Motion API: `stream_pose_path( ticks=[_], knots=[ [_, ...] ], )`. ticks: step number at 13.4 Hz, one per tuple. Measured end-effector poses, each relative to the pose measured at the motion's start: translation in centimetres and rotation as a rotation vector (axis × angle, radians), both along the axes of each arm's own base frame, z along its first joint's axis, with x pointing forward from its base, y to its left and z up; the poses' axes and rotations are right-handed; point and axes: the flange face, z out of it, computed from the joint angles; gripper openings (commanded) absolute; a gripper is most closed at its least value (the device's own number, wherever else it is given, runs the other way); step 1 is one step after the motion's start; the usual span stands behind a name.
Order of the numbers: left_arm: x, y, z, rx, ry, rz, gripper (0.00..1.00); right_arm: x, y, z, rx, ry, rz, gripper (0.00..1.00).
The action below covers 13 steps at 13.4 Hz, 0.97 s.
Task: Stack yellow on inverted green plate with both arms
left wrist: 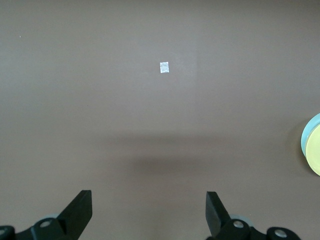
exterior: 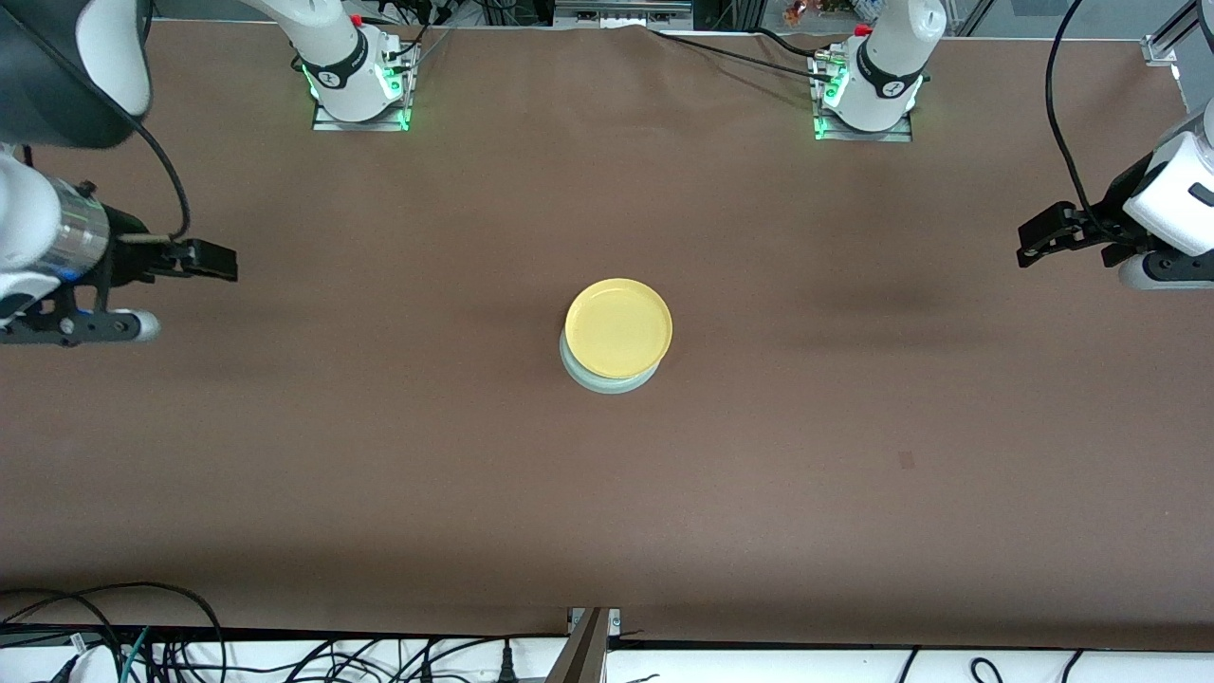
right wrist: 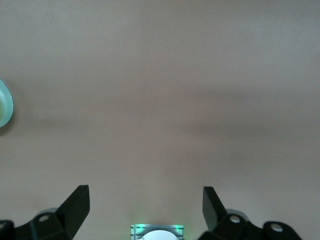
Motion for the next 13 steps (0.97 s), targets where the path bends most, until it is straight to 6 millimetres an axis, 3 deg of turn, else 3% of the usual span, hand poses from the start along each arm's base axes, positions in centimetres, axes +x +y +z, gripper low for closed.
stream_pose_path(
  ticks=[3,5,8,13],
  knots=[
    [0.0,-0.1,0.0,0.000,0.000,-0.002,1.00,-2.2,-1.7,3.7,0.004,-0.049,-0.003,1.00],
    [0.0,-0.1,0.0,0.000,0.000,-0.002,1.00,-3.8,-3.0,4.8,0.019,-0.056,-0.016,1.00],
    [0.0,-0.1,0.0,0.000,0.000,-0.002,1.00,-5.4,-4.4,4.2,0.026,-0.033,-0.036,1.00],
    [0.0,-0.1,0.0,0.000,0.000,-0.002,1.00,-4.9,-4.5,2.6,0.024,-0.015,-0.038,1.00]
  ],
)
